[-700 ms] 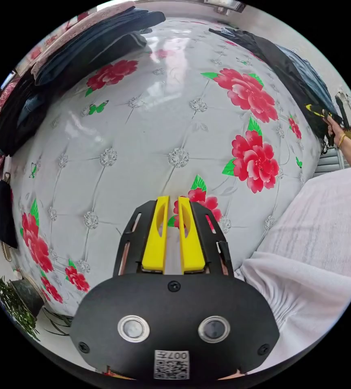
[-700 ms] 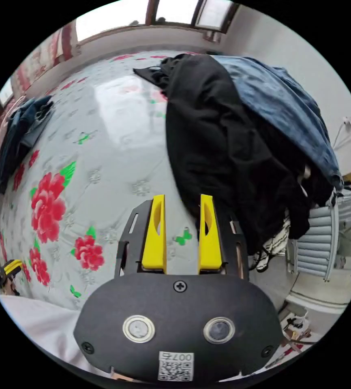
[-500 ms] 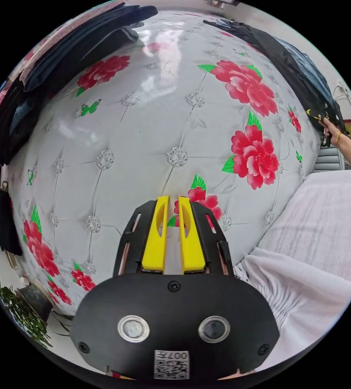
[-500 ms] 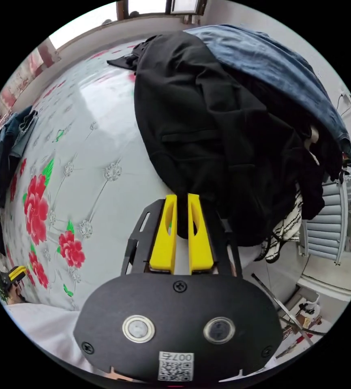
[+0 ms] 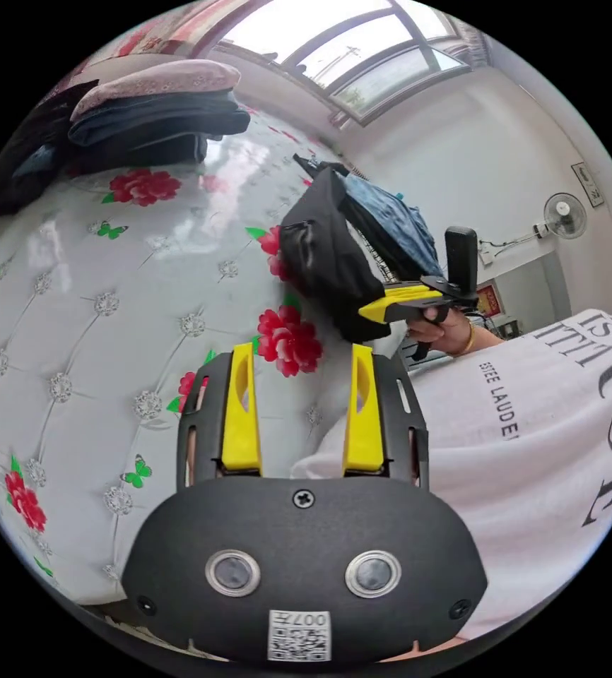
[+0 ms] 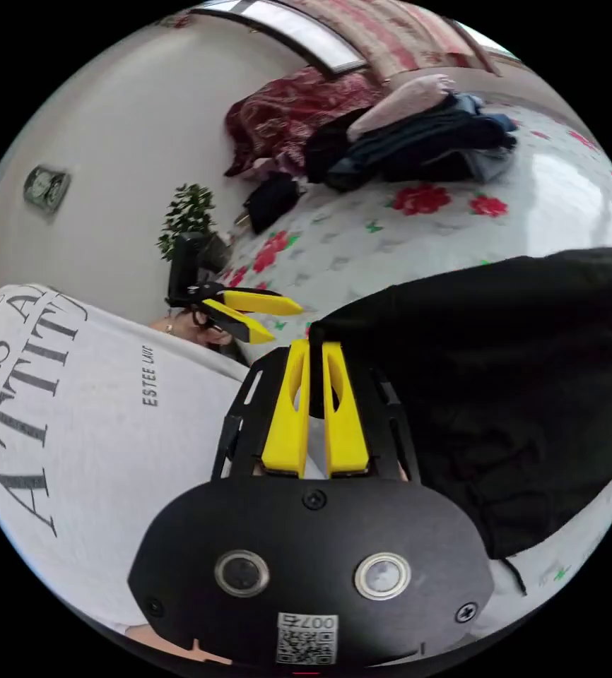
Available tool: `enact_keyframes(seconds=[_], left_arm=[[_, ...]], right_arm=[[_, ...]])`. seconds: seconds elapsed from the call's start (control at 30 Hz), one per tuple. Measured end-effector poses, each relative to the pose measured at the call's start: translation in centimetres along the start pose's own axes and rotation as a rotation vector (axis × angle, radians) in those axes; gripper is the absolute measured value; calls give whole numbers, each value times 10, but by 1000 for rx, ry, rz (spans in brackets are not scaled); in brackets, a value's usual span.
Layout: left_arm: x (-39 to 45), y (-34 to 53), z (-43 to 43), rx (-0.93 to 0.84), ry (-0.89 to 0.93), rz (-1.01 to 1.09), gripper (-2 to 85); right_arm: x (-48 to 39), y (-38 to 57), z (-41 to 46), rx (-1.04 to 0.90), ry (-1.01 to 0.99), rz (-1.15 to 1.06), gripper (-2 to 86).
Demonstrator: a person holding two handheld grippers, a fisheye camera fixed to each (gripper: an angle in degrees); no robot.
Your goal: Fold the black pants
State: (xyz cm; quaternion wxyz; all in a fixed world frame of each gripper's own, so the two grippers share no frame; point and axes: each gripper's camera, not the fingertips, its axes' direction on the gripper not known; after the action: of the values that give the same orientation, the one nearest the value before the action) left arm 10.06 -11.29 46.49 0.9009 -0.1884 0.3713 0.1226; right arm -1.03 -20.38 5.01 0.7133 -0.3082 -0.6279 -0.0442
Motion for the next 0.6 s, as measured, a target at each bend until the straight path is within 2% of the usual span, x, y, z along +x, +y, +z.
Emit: enact_keyframes(seconds=[0.1, 0.2, 0.33, 0.4, 0.47, 0.53, 0.6], left_arm=[[7, 40, -44, 102, -45, 20, 167], [6, 90, -102, 240, -214, -24, 194], [-14, 140, -144, 312, -305, -186, 192], [-25, 165, -154, 326, -396, -289, 181], [-29, 175, -157, 352, -404, -337, 177], [-32, 175, -153, 350, -372, -352, 178], [-38, 160, -131, 274, -329, -342, 183]], right_arm=[[-40, -46, 44, -95, -185, -146, 5], [-75, -84, 72, -169, -228, -265, 12], [-102, -109, 111, -254, -204, -305, 23], [-97, -110, 120, -233, -123, -278, 29], [-76, -104, 103, -134, -91, -216, 31], [-36, -96, 73, -19, -42, -78, 34], [30, -76, 25, 112, 108, 157, 39]])
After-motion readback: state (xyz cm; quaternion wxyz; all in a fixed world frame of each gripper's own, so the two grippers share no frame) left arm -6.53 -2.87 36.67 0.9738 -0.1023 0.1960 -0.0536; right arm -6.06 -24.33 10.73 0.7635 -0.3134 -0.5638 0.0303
